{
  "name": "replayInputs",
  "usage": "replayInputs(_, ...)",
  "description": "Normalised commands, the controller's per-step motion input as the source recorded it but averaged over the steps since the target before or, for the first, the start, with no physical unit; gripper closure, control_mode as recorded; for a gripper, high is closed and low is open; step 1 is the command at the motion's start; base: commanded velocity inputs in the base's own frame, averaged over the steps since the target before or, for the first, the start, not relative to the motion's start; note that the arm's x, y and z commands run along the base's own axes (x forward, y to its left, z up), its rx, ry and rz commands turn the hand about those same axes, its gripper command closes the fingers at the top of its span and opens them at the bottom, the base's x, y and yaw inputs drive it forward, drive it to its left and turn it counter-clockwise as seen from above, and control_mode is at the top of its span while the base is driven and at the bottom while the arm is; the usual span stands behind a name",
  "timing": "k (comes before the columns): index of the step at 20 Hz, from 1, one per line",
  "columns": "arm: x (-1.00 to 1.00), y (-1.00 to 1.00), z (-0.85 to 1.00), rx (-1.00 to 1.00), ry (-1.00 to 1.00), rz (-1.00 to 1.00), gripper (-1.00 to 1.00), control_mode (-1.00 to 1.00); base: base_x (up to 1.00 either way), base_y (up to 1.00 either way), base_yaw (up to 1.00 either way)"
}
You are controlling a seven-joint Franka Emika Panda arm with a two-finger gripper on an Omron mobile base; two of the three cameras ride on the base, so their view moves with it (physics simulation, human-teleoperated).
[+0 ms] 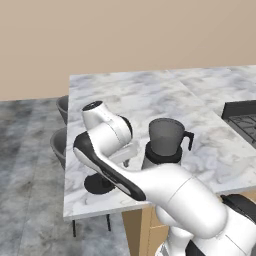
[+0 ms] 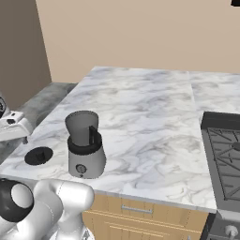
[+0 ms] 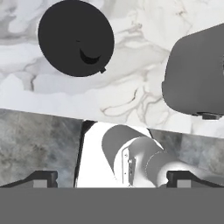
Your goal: Close the lid blender by securely placing the lid on top.
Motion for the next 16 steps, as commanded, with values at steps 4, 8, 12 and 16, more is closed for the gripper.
replayInputs(4, 0.0, 0.01, -0.31, 0.0, 0.0, 0.0, -1.0, -1.0, 0.0, 0.0, 0.0)
replayInputs(8, 0.01, 0.0, -0.33, 0.0, 0.0, 0.0, -1.0, -1.0, 0.0, 0.0, 0.0)
replayInputs(12, 0.1, 0.0, -0.34, 0.0, 0.0, 0.0, -1.0, -1.0, 0.0, 0.0, 0.0)
replayInputs(16, 0.35, 0.0, -0.24, 0.0, 0.0, 0.0, -1.0, -1.0, 0.0, 0.0, 0.0)
